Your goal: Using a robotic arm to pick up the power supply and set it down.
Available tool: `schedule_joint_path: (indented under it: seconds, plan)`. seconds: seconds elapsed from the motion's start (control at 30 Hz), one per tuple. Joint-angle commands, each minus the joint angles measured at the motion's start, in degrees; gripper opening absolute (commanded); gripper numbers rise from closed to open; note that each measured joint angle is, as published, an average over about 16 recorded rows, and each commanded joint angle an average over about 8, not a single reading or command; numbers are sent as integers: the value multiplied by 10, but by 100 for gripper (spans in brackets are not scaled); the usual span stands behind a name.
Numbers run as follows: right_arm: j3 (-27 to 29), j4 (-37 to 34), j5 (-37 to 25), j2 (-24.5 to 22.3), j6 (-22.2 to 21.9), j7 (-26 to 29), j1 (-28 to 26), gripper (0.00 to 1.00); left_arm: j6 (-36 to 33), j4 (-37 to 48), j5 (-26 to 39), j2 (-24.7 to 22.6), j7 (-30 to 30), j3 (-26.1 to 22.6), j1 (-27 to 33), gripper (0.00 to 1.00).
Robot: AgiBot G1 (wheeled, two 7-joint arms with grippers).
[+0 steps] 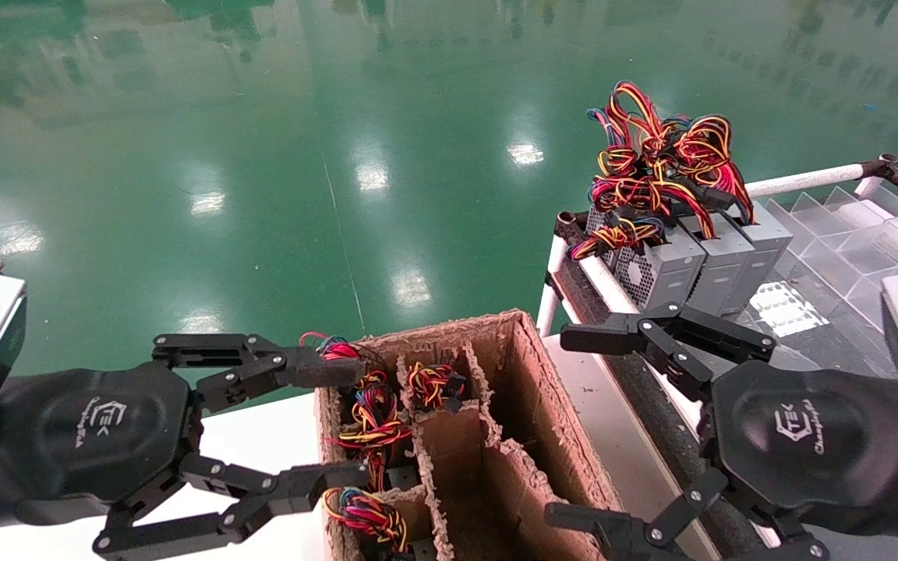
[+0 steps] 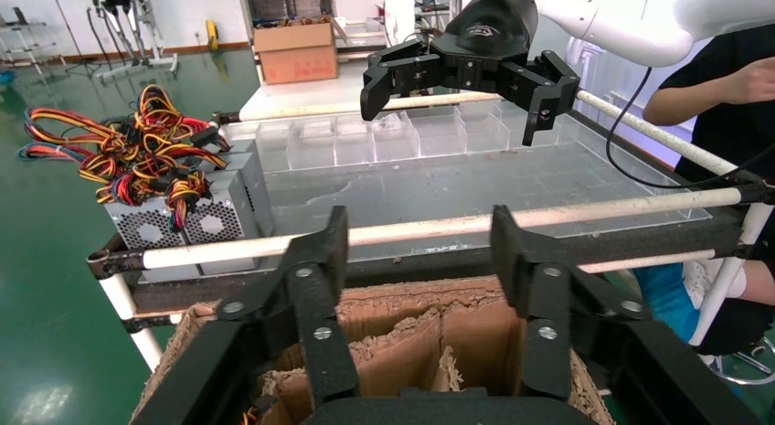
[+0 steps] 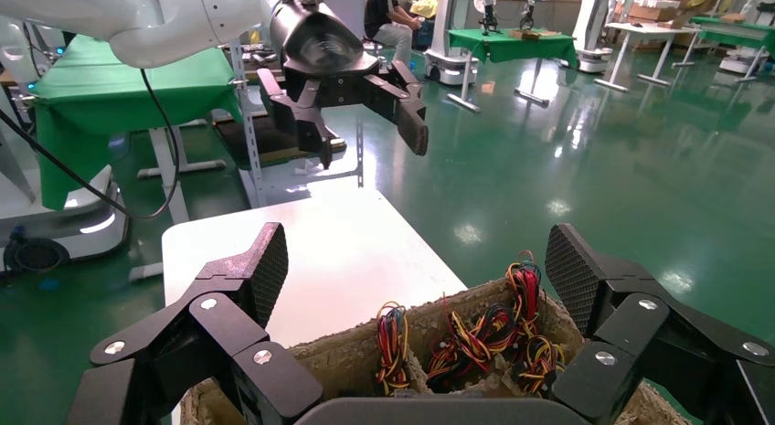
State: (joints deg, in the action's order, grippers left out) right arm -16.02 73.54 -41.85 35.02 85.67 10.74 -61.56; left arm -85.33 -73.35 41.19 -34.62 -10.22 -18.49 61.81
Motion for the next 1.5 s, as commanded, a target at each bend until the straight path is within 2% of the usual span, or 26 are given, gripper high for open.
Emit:
schedule_joint_path:
  seconds: [0.03,0.73,1.0,1.5]
  plan:
    - [0,0,0,0,0,0,0,100,0,0,0,0,0,0,0,0]
    - [0,0,0,0,0,0,0,100,0,0,0,0,0,0,0,1]
    - [0,0,0,0,0,0,0,100,0,0,0,0,0,0,0,100]
    - [-5,-6,-12,4,-12,1,3,100,0,0,0,0,0,0,0,100]
